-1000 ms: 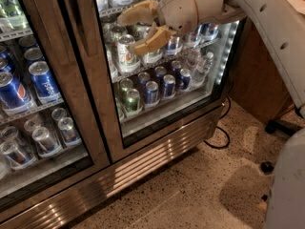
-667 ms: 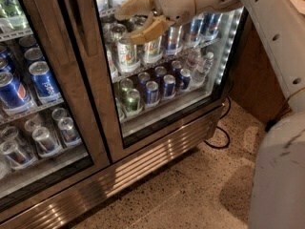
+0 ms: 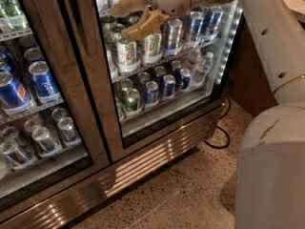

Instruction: Open right fridge door

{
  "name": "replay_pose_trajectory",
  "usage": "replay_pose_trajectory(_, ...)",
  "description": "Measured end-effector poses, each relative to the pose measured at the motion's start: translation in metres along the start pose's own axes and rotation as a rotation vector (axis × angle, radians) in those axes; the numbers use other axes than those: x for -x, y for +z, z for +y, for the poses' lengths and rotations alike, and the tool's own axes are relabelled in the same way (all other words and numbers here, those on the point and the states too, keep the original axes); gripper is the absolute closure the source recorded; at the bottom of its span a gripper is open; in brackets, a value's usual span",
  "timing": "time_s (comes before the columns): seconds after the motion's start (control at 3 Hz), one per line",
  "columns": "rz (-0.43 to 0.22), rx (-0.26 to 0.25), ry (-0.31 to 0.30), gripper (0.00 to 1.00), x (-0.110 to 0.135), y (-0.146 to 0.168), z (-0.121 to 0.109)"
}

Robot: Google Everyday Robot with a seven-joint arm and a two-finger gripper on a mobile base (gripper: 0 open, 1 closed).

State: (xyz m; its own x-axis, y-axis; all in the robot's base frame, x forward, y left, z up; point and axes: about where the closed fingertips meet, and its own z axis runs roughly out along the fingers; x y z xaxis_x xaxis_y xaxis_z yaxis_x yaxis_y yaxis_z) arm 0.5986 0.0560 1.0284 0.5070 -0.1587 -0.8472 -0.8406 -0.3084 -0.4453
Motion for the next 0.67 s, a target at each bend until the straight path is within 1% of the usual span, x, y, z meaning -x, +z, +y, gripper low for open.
replay_pose_trajectory(0.33, -0.006, 0.006, -0.006, 0.37, 0.002, 0.002, -0.0006)
replay_pose_trajectory(0.67, -0.006, 0.007, -0.006, 0.19, 0.0041, 0.0008, 0.0041)
